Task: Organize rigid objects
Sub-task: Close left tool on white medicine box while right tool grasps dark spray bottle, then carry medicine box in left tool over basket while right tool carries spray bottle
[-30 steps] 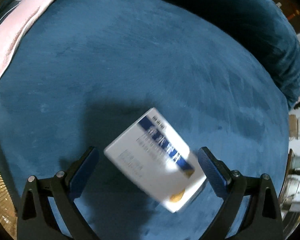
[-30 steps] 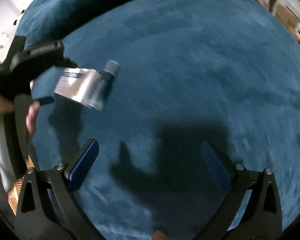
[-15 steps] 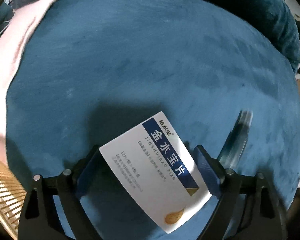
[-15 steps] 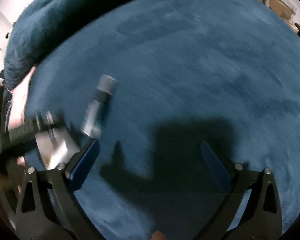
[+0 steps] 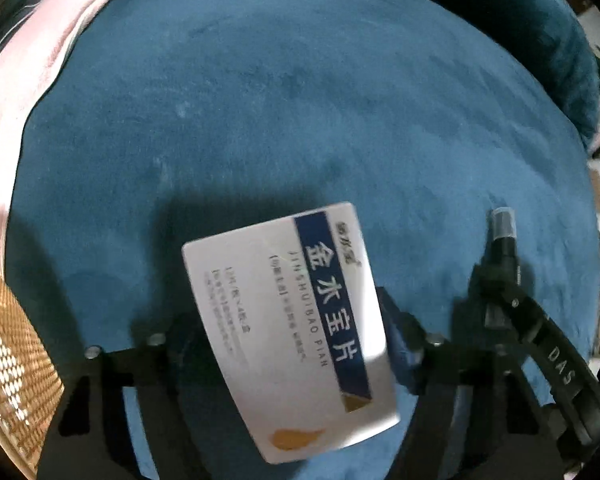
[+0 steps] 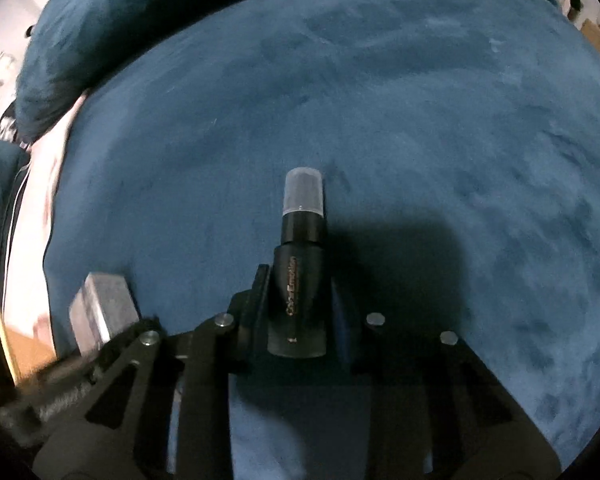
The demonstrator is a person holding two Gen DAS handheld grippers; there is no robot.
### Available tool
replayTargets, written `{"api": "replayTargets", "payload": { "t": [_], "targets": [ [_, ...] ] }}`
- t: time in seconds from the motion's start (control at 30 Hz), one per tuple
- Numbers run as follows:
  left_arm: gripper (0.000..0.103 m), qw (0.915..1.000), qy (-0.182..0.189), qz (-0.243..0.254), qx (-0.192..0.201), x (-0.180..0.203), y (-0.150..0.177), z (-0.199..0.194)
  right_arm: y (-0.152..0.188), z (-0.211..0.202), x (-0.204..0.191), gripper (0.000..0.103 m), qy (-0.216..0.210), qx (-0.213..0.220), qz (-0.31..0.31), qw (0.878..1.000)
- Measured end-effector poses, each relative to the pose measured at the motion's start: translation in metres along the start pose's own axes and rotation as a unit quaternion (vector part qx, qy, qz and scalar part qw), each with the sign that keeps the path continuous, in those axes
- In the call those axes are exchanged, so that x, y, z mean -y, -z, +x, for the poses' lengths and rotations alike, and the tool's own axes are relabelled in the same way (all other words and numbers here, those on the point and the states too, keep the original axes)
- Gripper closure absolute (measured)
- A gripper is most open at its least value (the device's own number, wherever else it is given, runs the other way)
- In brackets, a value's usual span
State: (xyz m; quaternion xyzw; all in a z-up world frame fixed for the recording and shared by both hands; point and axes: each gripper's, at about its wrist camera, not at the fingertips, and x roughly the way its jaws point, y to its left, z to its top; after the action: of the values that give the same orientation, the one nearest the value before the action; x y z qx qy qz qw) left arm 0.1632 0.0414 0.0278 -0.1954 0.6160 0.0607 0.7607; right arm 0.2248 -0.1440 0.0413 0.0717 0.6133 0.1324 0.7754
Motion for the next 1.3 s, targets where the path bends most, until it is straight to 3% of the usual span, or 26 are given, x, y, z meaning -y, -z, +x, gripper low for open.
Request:
{"api": "replayTargets", "payload": {
  "t": [0.17,0.33,0.53,0.97,1.3],
  "targets": [
    [0.033,0.9996,0.003,0.029,0.001,-0.001,0.031,-0.018,0.036,-0.025,0.014,0.075,-0.009,-0.035,-0.045,0.998],
    [0.034,0.9997,0.011,-0.02,-0.003,-0.023,0.034,0.001,0.04,-0.019,0.016,0.073,-0.003,-0.049,-0.046,0.998],
    [0.037,0.9997,0.013,0.004,0.021,-0.021,0.053,-0.026,0.044,-0.016,0.005,0.076,-0.004,-0.028,-0.048,0.998],
    [0.037,0.9972,-0.004,0.017,0.073,-0.002,0.084,-0.1,0.087,-0.09,0.008,0.076,-0.053,-0.004,-0.051,0.997],
    [0.037,0.992,-0.032,-0.012,0.121,-0.034,0.107,-0.164,0.1,-0.132,-0.024,0.076,-0.078,0.025,-0.084,0.993]
  ]
}}
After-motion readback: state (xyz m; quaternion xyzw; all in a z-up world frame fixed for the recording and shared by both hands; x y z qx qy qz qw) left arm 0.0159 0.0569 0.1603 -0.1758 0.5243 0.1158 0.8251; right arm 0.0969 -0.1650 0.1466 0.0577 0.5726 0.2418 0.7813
